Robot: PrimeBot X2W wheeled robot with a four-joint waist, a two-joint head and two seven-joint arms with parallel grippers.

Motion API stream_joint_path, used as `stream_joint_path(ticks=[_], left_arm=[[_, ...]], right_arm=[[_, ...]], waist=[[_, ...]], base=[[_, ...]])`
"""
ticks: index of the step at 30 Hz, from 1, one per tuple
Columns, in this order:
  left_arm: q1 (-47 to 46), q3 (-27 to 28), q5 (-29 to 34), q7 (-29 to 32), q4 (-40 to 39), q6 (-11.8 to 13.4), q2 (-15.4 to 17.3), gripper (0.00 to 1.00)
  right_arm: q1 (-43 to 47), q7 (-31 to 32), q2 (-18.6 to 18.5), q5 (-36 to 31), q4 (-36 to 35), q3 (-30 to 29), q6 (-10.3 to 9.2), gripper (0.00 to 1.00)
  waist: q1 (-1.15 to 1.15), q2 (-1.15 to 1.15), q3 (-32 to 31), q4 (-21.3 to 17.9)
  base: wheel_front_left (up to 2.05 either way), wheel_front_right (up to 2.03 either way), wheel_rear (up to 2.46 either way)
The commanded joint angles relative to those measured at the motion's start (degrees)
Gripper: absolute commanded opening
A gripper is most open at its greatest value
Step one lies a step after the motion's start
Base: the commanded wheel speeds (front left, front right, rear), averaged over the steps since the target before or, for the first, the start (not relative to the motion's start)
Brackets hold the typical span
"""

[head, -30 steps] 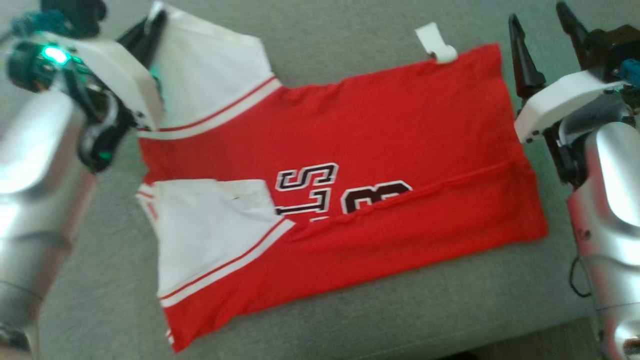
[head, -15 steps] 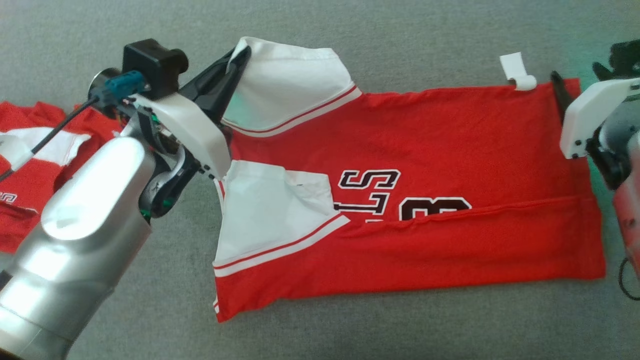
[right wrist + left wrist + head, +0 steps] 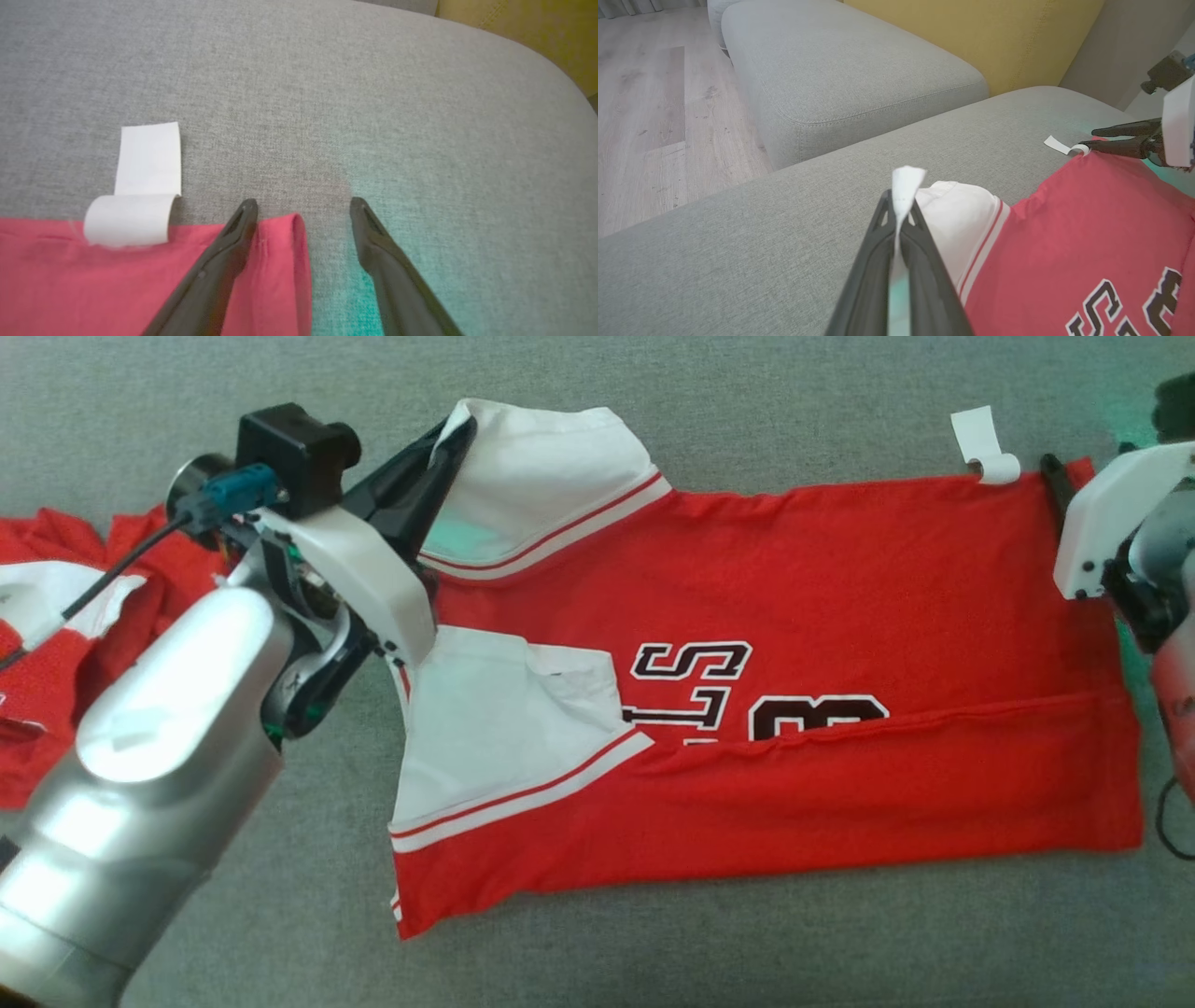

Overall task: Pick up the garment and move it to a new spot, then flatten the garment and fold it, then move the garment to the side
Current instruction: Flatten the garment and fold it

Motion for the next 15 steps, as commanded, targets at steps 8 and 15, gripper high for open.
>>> stream_joint_path(ticks=[8,15], left_arm=[[-4.95,3.54,0.83,-1.41,1.69,0.57,2.96,0.00],[-8.48,4.95,1.31,-3.83,5.57,0.61,2.60,0.00]], right_arm=[[-1.67,-2.69,1.40,5.42,-0.47,2.66,0.37,0.00],[-5.33,-8.39,0.98,9.36,-2.56,3.50,0.37,0.00]], waist=[[0.00,0.00,-0.09,-1.53],[0.00,0.00,0.08,-2.95]], base=[[0.00,0.00,0.00],[0.00,0.00,0.00]])
